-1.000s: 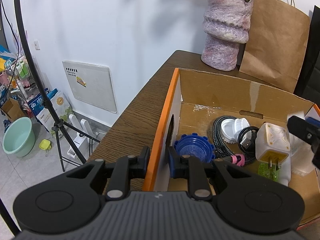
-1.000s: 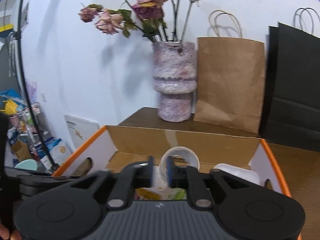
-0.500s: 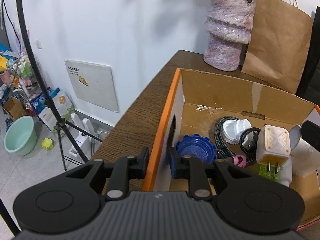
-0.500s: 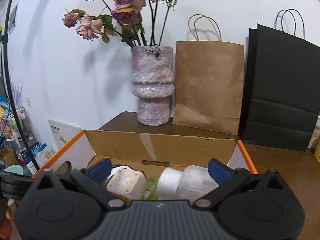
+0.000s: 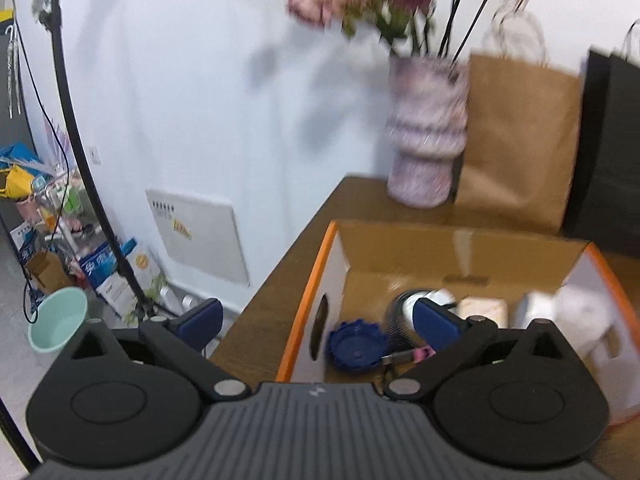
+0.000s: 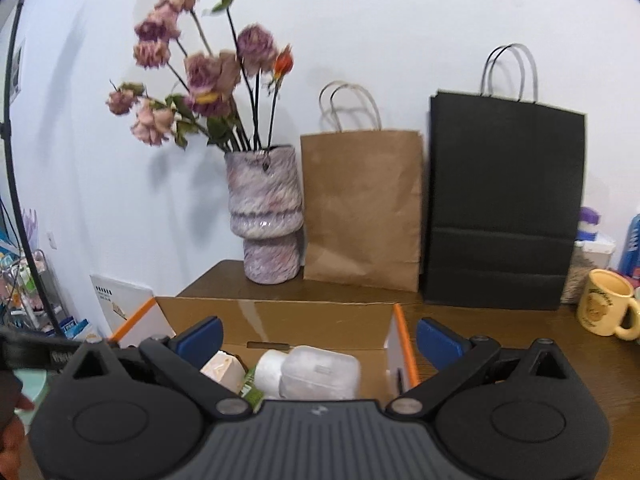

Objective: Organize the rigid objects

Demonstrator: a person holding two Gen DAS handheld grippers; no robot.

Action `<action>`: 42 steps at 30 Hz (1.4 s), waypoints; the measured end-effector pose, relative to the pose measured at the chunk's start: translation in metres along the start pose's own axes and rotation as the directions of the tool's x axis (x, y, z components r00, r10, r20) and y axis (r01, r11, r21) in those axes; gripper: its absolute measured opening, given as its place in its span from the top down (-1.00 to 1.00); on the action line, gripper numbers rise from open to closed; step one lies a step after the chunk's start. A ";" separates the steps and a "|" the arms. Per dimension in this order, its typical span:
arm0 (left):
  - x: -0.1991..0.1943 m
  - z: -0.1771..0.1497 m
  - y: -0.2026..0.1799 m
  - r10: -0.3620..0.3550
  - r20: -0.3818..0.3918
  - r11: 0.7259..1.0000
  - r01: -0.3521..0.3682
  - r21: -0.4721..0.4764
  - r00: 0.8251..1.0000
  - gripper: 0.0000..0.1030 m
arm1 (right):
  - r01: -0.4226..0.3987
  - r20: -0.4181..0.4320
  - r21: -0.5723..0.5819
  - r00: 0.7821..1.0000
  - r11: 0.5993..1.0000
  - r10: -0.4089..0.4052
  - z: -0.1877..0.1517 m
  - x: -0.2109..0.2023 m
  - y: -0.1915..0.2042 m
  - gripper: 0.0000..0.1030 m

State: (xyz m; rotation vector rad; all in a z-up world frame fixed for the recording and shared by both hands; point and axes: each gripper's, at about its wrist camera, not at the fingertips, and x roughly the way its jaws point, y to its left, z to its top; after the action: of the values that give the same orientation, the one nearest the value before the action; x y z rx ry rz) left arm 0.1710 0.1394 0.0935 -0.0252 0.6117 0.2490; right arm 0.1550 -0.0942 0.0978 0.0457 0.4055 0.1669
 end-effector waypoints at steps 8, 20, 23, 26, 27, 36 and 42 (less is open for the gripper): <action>-0.086 -0.031 -0.018 -0.089 0.092 0.995 0.085 0.052 0.992 -1.00 | 0.005 0.049 -0.012 0.999 1.000 -0.004 -0.014 -0.079 -0.023 -1.00; -0.185 -0.145 -0.020 -0.174 0.210 0.985 0.168 0.049 0.962 -1.00 | 0.020 0.079 -0.057 0.997 0.998 -0.016 -0.089 -0.187 -0.047 -1.00; -0.193 -0.165 -0.020 -0.190 0.202 0.982 0.181 0.060 0.961 -1.00 | 0.035 0.072 -0.066 0.997 0.997 -0.030 -0.105 -0.202 -0.050 -1.00; -0.198 -0.177 -0.023 -0.199 0.201 0.979 0.185 0.085 0.959 -1.00 | 0.038 0.068 -0.068 0.997 0.997 -0.033 -0.117 -0.215 -0.053 -1.00; -0.198 -0.180 -0.024 -0.205 0.194 0.978 0.191 0.087 0.959 -1.00 | 0.036 0.065 -0.067 0.997 0.997 -0.032 -0.121 -0.218 -0.054 -1.00; -0.201 -0.187 -0.025 -0.218 0.186 0.974 0.204 0.095 0.958 -1.00 | 0.046 0.065 -0.066 0.997 0.997 -0.041 -0.129 -0.229 -0.057 -1.00; -0.203 -0.188 -0.023 -0.221 0.189 0.974 0.207 0.091 0.957 -1.00 | 0.043 0.066 -0.067 0.997 0.997 -0.039 -0.130 -0.231 -0.058 -1.00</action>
State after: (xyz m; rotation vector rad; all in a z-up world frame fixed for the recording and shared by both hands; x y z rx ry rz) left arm -0.0903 0.0530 0.0540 0.0010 0.4142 0.0181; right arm -0.0972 -0.1890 0.0639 -0.0248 0.3359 0.1384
